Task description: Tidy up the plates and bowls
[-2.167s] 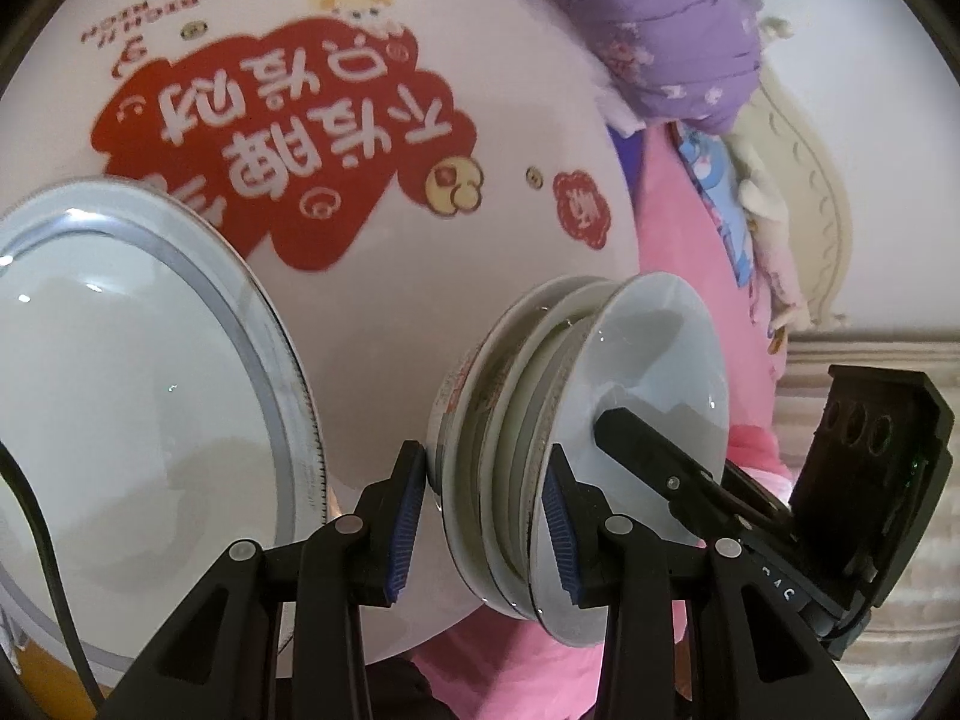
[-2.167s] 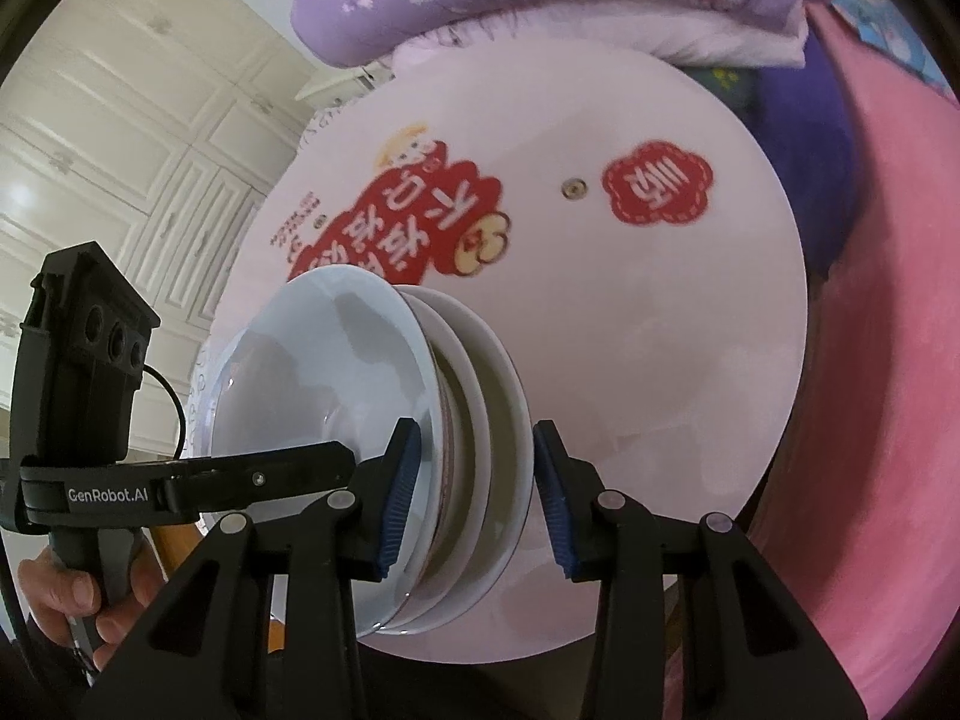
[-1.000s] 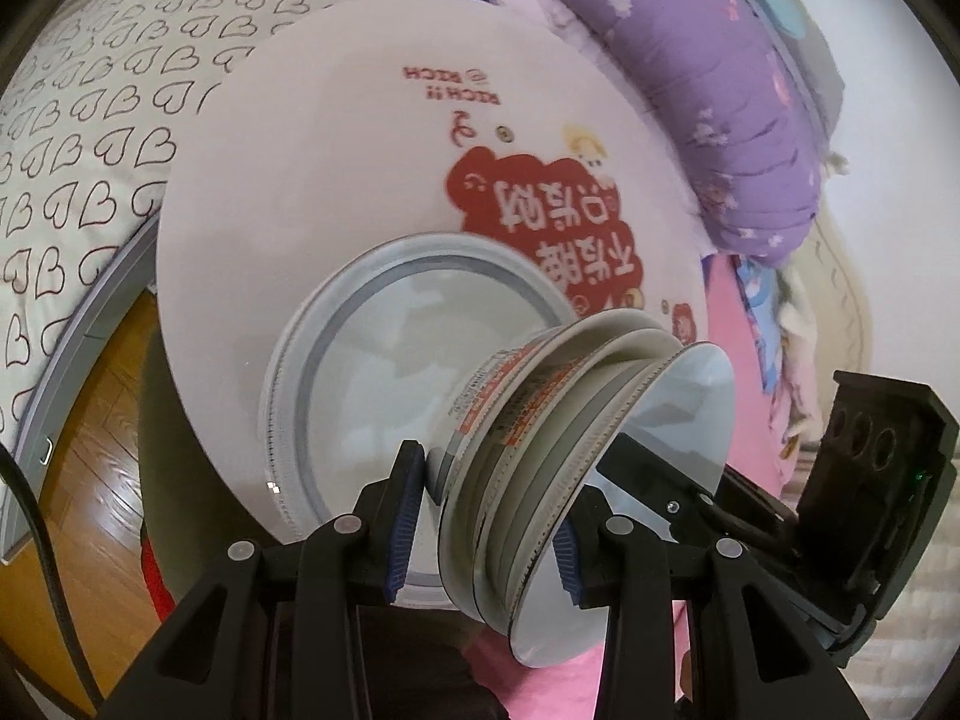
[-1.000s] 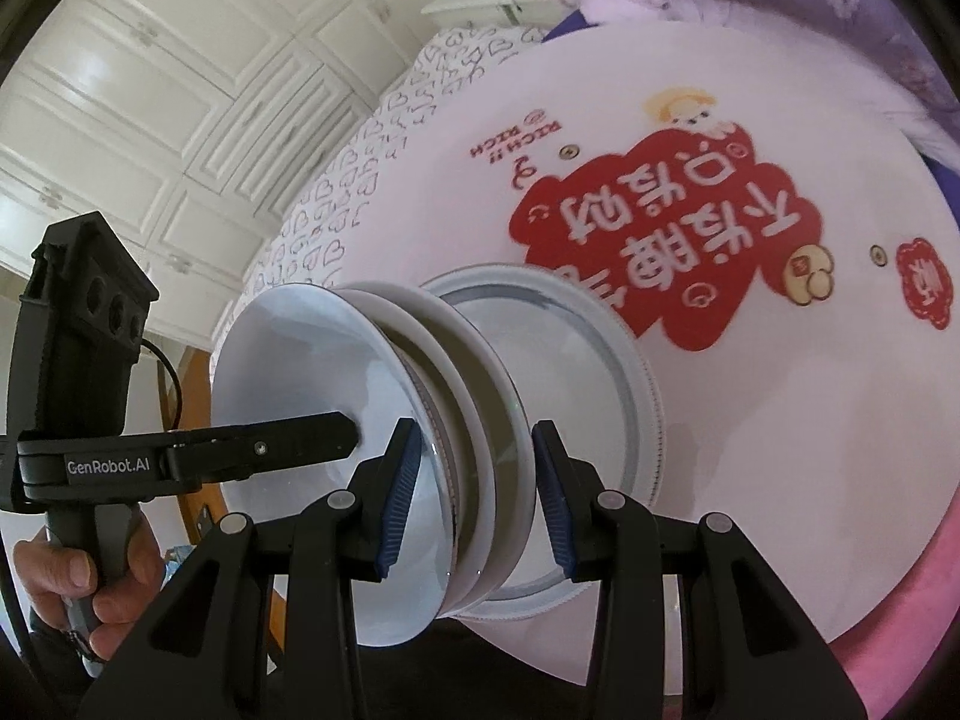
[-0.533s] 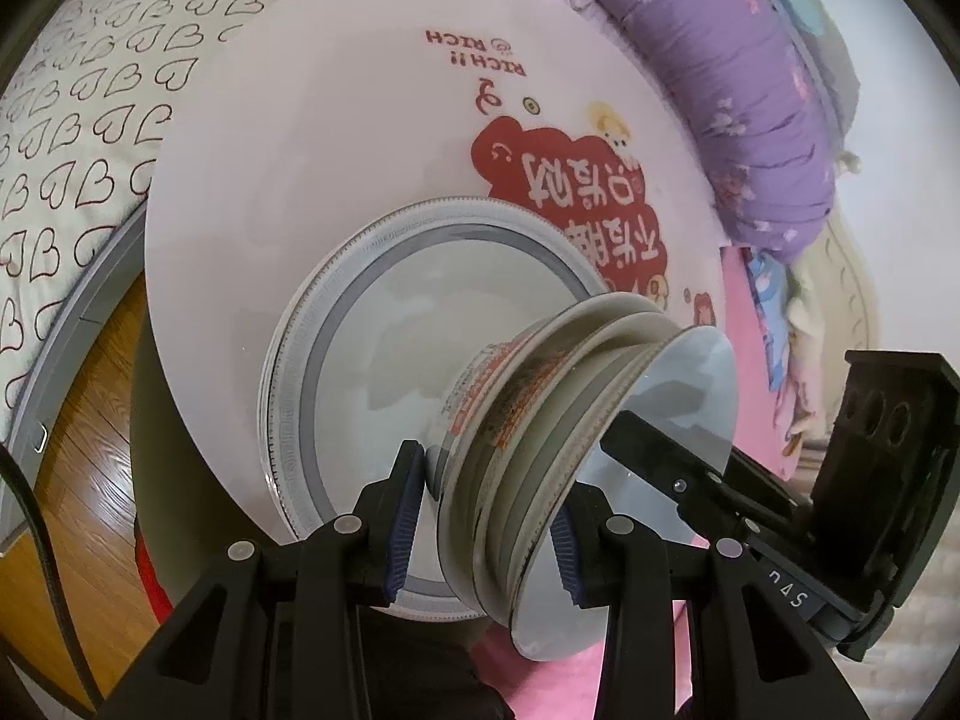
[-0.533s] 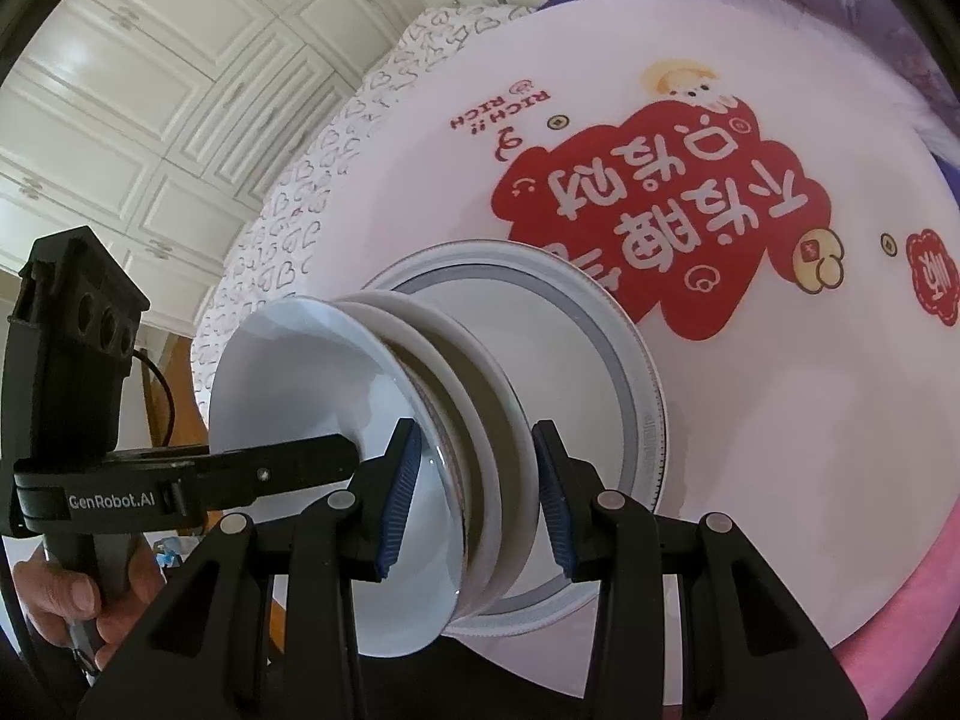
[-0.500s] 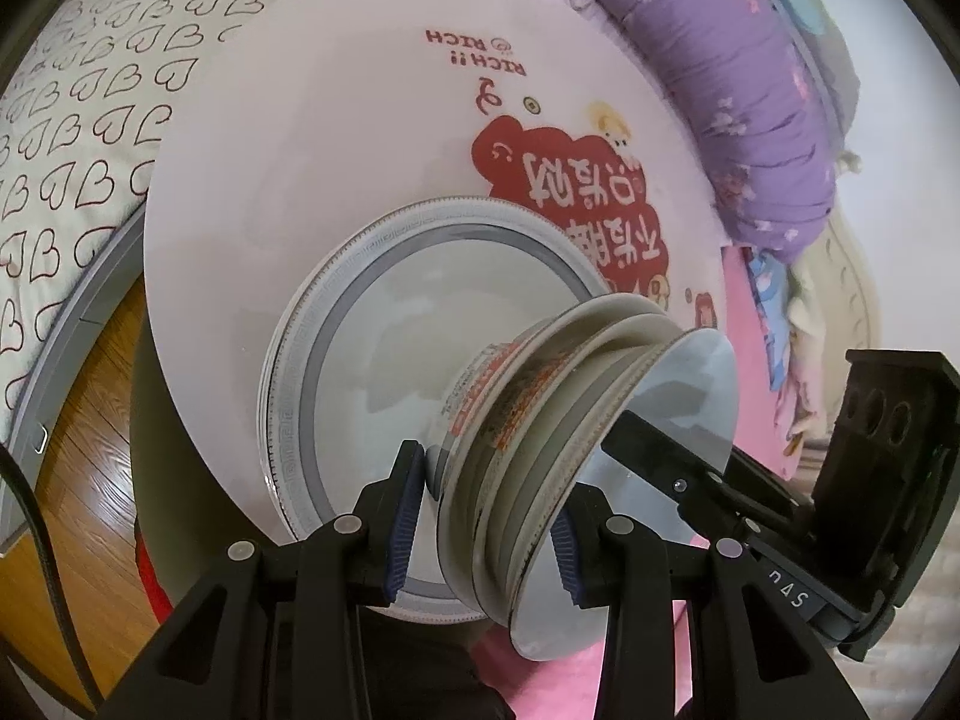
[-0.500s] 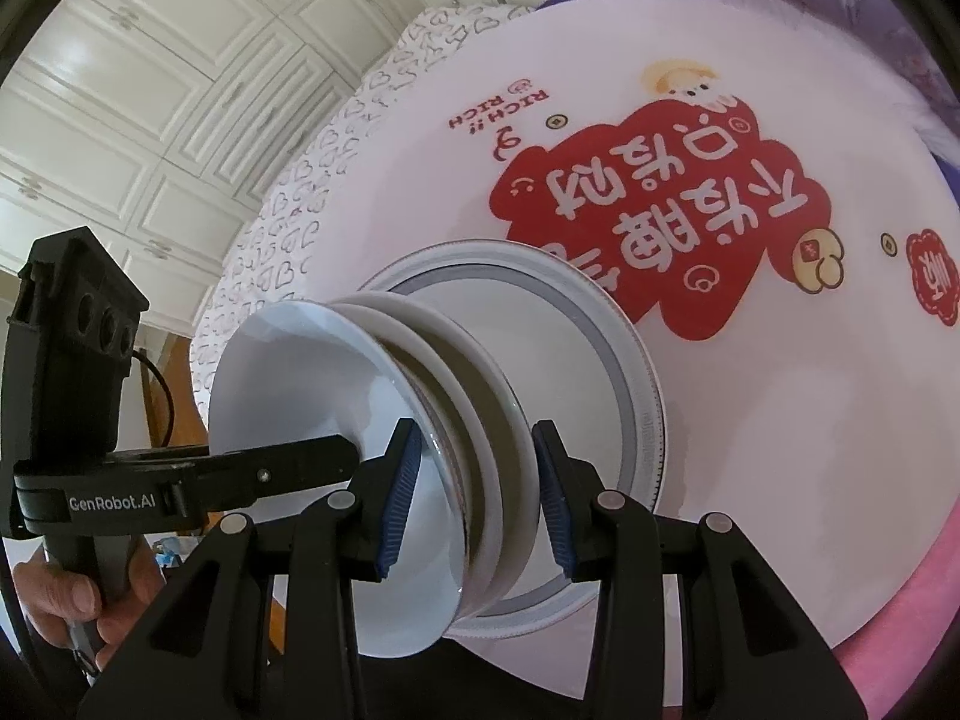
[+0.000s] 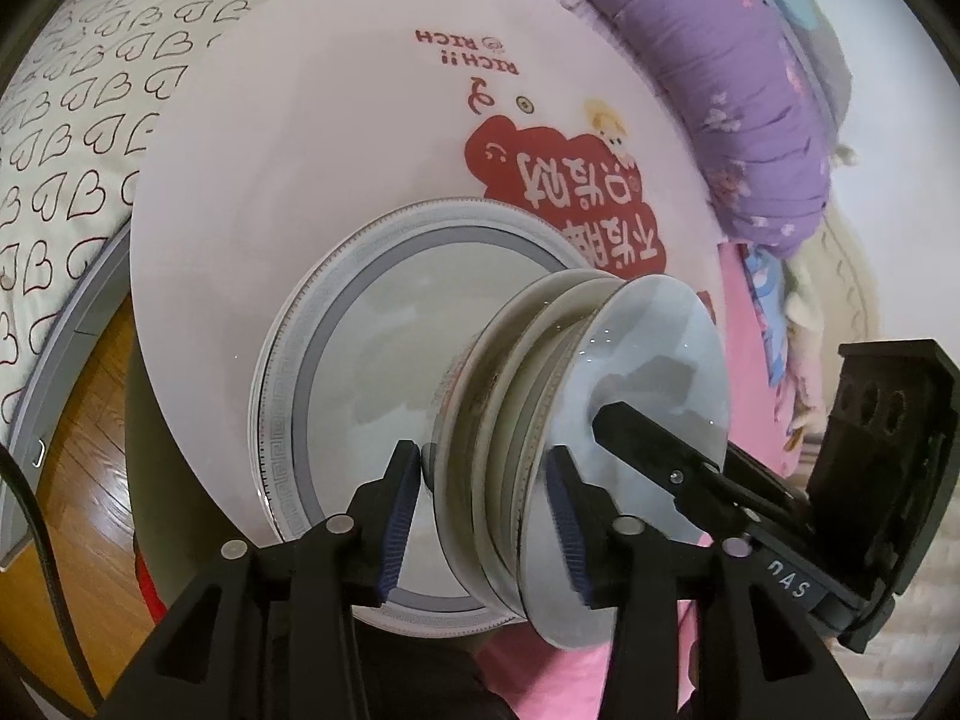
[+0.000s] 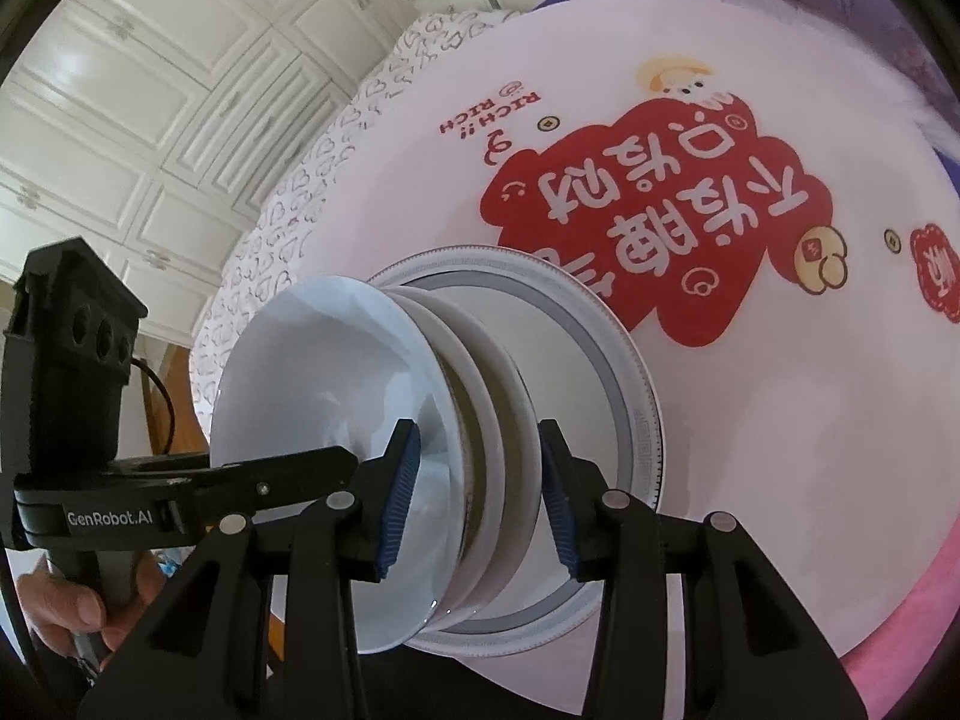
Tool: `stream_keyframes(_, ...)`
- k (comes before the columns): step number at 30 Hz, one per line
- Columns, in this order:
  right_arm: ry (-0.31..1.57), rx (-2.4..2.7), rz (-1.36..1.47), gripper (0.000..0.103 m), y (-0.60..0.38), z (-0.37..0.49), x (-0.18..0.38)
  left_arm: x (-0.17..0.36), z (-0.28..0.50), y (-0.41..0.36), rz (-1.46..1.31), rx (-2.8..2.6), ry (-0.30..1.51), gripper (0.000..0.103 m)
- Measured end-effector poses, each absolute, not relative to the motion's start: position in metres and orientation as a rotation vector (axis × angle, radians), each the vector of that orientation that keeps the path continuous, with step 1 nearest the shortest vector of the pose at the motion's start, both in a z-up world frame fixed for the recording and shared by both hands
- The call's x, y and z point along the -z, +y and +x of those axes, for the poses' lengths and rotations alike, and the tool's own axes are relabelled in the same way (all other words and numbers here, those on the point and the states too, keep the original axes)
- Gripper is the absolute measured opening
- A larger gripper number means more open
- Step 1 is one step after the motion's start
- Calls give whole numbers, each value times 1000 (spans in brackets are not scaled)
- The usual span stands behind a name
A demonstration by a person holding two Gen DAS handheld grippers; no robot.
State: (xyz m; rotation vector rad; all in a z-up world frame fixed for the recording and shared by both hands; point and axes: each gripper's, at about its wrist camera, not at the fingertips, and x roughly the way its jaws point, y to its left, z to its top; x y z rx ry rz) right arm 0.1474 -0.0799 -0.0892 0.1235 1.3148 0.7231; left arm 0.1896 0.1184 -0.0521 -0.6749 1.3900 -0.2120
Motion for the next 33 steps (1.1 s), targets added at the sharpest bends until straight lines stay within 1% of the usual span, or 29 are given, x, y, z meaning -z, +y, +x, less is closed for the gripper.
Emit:
stream_keyframes(1, 1309, -712, 135, 71, -82, 147, 88, 51, 189, 117, -662, 210, 1384, 53)
stream_keyframes(2, 1298, -695, 156, 83, -87, 147, 88, 49, 188, 117, -639, 202, 1371, 62)
stream_keyframes(3, 1285, -686, 176, 86, -91, 147, 86, 45, 186, 116, -614, 193, 1353, 76)
stream_keyframes(4, 1273, -687, 198, 90, -95, 147, 85, 42, 185, 115, -584, 184, 1338, 83)
stream_keyframes(5, 1258, -685, 224, 98, -101, 147, 83, 38, 183, 115, -554, 170, 1314, 92)
stream_keyframes(6, 1237, -677, 246, 102, -106, 146, 79, 34, 180, 115, -525, 154, 1283, 93)
stream_keyframes(10, 1125, -615, 273, 103, -126, 134, 59, 17, 163, 110, -439, 104, 1168, 95)
stream_keyframes(14, 990, -556, 273, 103, -143, 113, 32, -14, 125, 99, -287, 12, 934, 102)
stream_keyframes(18, 855, -514, 265, 103, -157, 79, 4, -42, 82, 89, -201, -37, 745, 102)
stream_keyframes(28, 516, -390, 73, 103, -162, -37, -45, -84, -44, 61, -106, -110, 433, 102)
stream_keyframes(33, 444, -318, 49, 103, -168, -85, -43, -86, -109, 44, -99, -142, 314, 102)
